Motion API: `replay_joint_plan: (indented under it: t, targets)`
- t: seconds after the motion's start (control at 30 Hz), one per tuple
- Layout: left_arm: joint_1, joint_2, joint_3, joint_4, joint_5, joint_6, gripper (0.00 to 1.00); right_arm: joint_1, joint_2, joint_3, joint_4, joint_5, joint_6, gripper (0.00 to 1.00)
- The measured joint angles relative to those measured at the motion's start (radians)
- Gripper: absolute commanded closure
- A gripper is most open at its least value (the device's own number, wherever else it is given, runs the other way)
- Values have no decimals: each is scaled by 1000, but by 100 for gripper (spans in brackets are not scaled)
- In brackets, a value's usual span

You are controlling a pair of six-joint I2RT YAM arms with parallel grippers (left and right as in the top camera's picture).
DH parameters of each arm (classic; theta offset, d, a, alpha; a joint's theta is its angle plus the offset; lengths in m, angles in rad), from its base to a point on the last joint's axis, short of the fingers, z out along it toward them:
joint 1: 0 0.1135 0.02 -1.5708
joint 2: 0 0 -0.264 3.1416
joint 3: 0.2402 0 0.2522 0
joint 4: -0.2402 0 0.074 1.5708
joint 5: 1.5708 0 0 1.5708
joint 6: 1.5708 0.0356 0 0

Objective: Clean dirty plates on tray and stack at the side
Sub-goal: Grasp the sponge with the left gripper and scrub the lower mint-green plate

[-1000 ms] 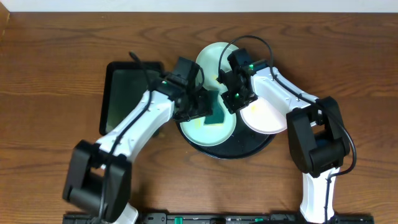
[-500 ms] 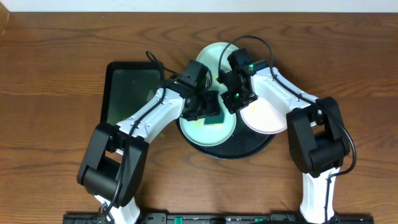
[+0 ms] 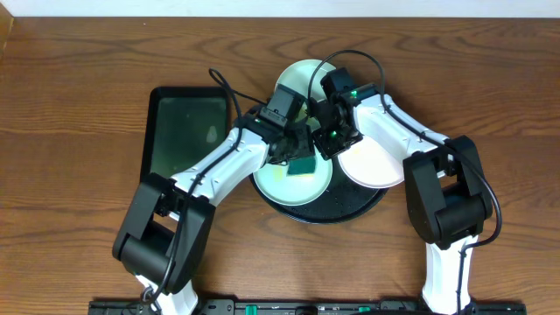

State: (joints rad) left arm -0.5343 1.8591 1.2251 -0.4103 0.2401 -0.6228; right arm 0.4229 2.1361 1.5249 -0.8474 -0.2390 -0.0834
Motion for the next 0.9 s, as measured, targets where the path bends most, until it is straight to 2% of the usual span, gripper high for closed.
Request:
replay_joint_plan:
  t: [0.4, 0.9]
  targets:
    - [-18, 0, 0, -40, -151, -62, 42, 0, 0, 0, 0, 0, 0, 98]
    - [-19, 1, -4, -38, -168, -137, 42, 0, 0, 0, 0, 0, 0, 98]
